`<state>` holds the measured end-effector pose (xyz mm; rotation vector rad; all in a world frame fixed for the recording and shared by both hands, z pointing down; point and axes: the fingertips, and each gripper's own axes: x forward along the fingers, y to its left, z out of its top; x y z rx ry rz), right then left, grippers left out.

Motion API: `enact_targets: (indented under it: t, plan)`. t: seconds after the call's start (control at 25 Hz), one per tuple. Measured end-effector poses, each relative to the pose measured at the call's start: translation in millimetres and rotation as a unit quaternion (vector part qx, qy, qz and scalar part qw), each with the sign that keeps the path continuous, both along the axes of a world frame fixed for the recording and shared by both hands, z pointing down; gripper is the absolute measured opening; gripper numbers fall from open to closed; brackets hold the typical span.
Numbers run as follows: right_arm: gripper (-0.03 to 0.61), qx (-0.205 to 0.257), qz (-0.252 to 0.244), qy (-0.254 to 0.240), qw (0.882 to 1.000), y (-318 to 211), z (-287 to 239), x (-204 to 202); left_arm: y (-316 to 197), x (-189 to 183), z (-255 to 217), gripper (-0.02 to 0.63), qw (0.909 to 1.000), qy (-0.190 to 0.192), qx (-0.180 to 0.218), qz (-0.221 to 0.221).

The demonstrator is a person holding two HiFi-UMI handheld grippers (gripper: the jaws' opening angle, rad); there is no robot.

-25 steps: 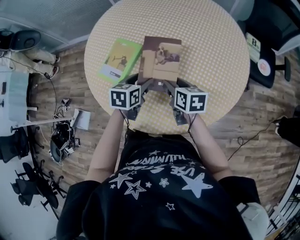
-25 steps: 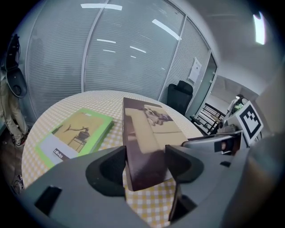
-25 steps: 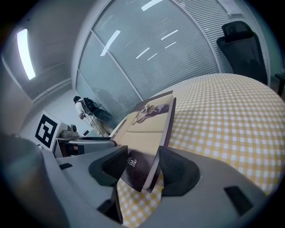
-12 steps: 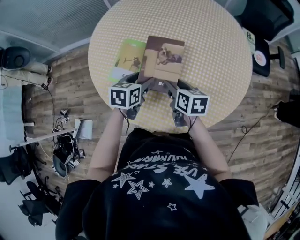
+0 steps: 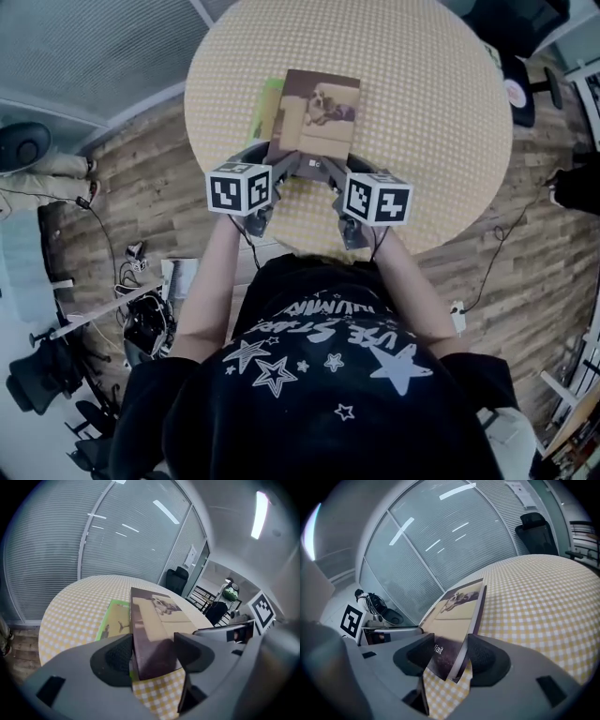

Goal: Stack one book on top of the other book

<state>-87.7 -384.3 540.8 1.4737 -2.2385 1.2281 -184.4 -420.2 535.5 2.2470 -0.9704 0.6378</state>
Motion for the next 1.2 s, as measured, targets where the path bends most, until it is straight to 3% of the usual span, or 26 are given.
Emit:
enact_targets:
  t: [0.52, 0.88, 1.2]
  plan:
    - [0.232, -0.030, 0.025, -0.008, 0.999, -17.7, 19.0, -69.2, -25.9, -66.6, 20.4, 0.281, 0.9992, -0.009, -0.016, 0.035]
    - [0.232, -0.045, 0.018, 0.005, 0.999, -21.3, 35.1, -74.2, -29.7, -69.4, 35.0, 0.276, 0.9982, -0.013, -0.020, 0.055]
    - [0.232, -0.031, 0.018, -0.005, 0.999, -23.0, 37.2, -71.8, -31.2, -68.5, 37.3, 0.276, 0.9983, 0.001, -0.013, 0.058]
